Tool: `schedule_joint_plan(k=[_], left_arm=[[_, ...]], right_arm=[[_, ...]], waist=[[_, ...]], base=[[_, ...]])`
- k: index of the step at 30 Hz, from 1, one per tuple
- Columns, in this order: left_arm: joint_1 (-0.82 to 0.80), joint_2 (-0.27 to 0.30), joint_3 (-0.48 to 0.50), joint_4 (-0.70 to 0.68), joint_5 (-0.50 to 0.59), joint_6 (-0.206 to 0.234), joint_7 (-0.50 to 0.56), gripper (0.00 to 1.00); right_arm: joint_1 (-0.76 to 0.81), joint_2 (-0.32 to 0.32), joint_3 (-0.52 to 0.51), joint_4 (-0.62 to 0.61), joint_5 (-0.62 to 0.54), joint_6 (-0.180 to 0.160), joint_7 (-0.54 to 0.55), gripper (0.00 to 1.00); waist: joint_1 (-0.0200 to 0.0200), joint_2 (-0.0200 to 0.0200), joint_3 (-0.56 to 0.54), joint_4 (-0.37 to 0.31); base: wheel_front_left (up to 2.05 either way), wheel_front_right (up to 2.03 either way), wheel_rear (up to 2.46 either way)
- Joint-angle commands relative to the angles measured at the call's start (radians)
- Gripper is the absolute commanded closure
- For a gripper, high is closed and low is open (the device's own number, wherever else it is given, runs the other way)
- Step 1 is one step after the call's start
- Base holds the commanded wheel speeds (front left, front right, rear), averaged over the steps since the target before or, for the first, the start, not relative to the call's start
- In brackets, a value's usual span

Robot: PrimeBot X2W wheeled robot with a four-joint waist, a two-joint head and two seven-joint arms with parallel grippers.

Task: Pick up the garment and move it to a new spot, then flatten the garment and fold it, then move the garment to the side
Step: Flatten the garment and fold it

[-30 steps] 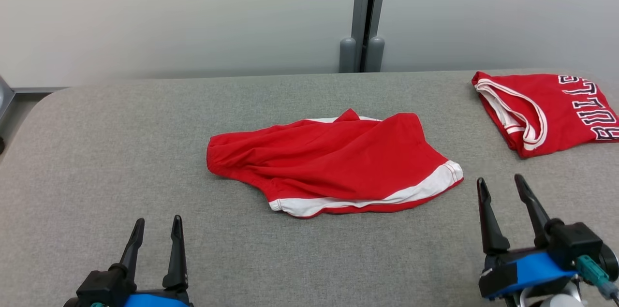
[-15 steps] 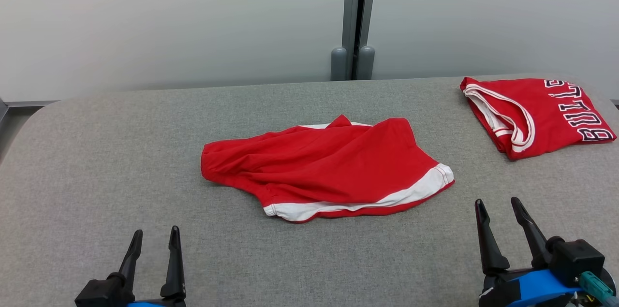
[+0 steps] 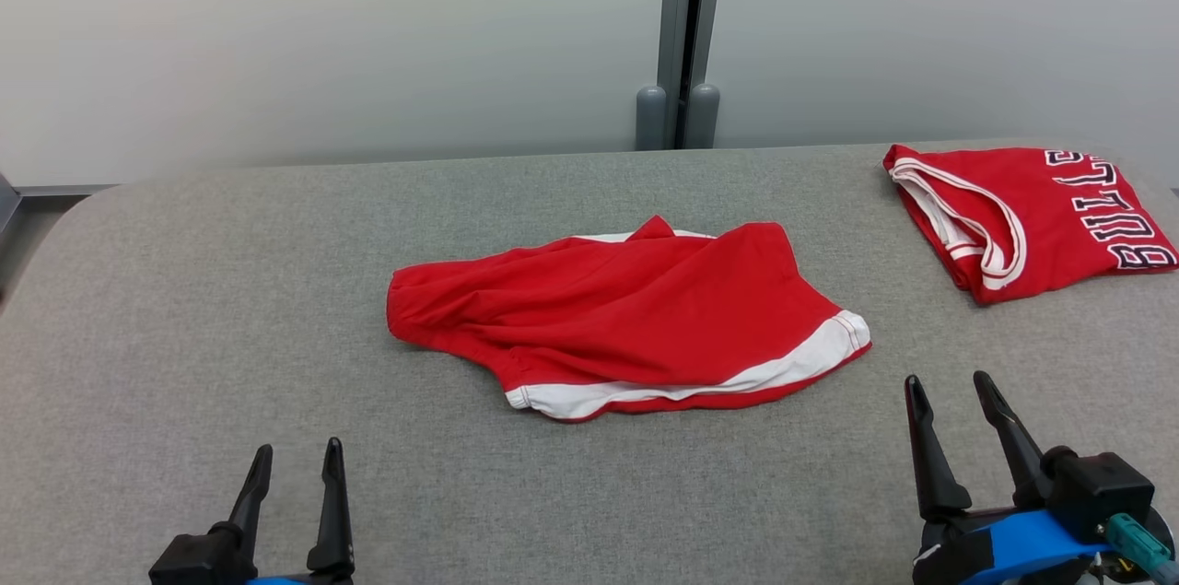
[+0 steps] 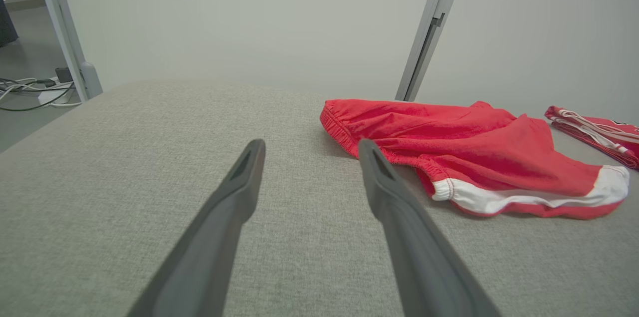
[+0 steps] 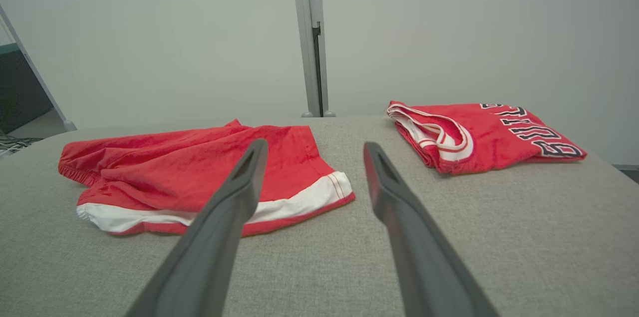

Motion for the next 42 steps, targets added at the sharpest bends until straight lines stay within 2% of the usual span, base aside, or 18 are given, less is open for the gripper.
schedule_joint_plan(k=[1, 9, 15, 22, 27, 33, 34, 35, 36, 40, 42], left_arm=[[-0.018, 0.002, -0.004, 0.001, 0.005, -0.006, -0.004, 0.00], [-0.067, -0.006, -0.074, 0.041, -0.010, -0.007, 0.000, 0.00], [-0.184, -0.002, -0.244, 0.154, -0.083, -0.007, 0.088, 0.00], [-0.322, 0.013, -0.364, 0.283, -0.217, -0.007, 0.154, 0.00], [-0.393, 0.025, -0.391, 0.358, -0.304, -0.007, 0.176, 0.00], [-0.434, 0.040, -0.416, 0.415, -0.356, -0.007, 0.157, 0.00], [-0.440, 0.044, -0.423, 0.423, -0.363, -0.007, 0.157, 0.05], [-0.445, 0.047, -0.428, 0.430, -0.371, -0.007, 0.155, 0.58], [-0.447, 0.046, -0.435, 0.437, -0.380, -0.007, 0.156, 1.00], [-0.461, 0.051, -0.460, 0.456, -0.406, -0.007, 0.142, 1.00], [-0.467, 0.052, -0.470, 0.464, -0.413, -0.007, 0.132, 1.00]], right_arm=[[0.007, 0.001, -0.002, 0.000, 0.005, 0.000, 0.006, 0.00], [-0.032, 0.001, 0.002, 0.009, 0.016, 0.000, 0.050, 0.00], [-0.071, 0.001, 0.007, 0.003, 0.004, 0.000, 0.062, 0.00], [-0.098, 0.000, 0.041, 0.023, 0.028, 0.000, 0.052, 0.00], [-0.123, 0.000, 0.054, 0.042, 0.033, 0.000, 0.040, 0.00], [-0.137, 0.001, 0.053, 0.058, 0.030, 0.000, 0.026, 0.00], [-0.136, 0.001, 0.052, 0.061, 0.030, 0.000, 0.025, 0.00], [-0.134, 0.001, 0.051, 0.062, 0.032, 0.000, 0.025, 0.00], [-0.133, 0.001, 0.051, 0.065, 0.033, 0.000, 0.025, 0.00], [-0.149, 0.001, 0.064, 0.087, 0.031, 0.000, 0.056, 0.00], [-0.178, 0.000, 0.061, 0.124, 0.030, 0.000, 0.113, 0.00]], waist=[[0.0000, 0.0001, 0.004, 0.000], [0.0000, 0.0001, 0.031, -0.003], [0.0000, 0.0001, 0.067, -0.006], [0.0000, 0.0001, 0.113, -0.050], [0.0000, 0.0001, 0.141, -0.084], [0.0000, 0.0001, 0.158, -0.108], [0.0000, 0.0001, 0.159, -0.109], [0.0000, 0.0001, 0.160, -0.110], [0.0000, 0.0001, 0.161, -0.110], [0.0000, 0.0001, 0.165, -0.106], [0.0000, 0.0001, 0.172, -0.103]], base=[[0.00, 0.00, 0.00], [0.00, 0.00, 0.00], [0.00, 0.00, 0.00], [0.00, 0.00, 0.00], [0.00, 0.00, 0.00], [0.00, 0.00, 0.00], [0.00, 0.00, 0.00], [0.00, 0.00, 0.00], [0.00, 0.00, 0.00], [0.00, 0.00, 0.00], [0.00, 0.00, 0.00]])
